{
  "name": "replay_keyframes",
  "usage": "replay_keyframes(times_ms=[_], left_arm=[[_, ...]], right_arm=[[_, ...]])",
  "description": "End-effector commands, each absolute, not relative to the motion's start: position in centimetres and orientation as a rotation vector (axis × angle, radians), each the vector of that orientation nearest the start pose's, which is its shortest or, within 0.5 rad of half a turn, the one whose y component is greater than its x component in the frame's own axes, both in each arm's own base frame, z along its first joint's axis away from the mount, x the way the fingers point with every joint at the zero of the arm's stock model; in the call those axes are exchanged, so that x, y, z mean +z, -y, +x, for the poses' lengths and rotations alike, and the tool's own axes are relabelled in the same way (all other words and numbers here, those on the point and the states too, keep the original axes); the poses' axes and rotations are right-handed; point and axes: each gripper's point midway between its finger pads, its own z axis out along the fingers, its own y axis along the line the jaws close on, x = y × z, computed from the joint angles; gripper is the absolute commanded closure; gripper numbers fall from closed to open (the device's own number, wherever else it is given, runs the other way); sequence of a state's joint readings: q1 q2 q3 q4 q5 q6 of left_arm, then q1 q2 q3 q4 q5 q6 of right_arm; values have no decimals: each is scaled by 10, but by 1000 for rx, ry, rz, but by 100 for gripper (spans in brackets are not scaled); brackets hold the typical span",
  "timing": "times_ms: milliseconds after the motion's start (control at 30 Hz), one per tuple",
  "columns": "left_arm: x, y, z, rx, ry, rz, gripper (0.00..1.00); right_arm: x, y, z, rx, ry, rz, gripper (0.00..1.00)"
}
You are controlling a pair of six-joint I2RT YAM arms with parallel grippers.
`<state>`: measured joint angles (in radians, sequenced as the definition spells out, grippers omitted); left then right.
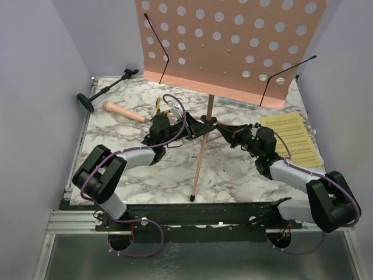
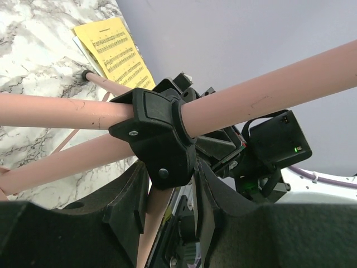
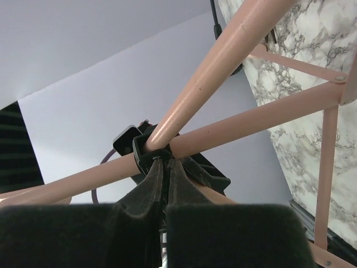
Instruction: Set up the instrument practice props
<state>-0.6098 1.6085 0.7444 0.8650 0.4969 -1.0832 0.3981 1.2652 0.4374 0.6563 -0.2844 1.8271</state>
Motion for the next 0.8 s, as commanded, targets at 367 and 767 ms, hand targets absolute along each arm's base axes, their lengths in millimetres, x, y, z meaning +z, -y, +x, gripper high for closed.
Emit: replay_keyframes(times_ms=[367, 767], left_arm=[[135, 348, 266, -1606, -2199, 7, 100], [138, 346, 269, -1610, -2191, 4, 100]], right_arm=[[158, -171, 314, 656, -2153, 204, 45], [216, -219, 280, 520, -1395, -760, 38]])
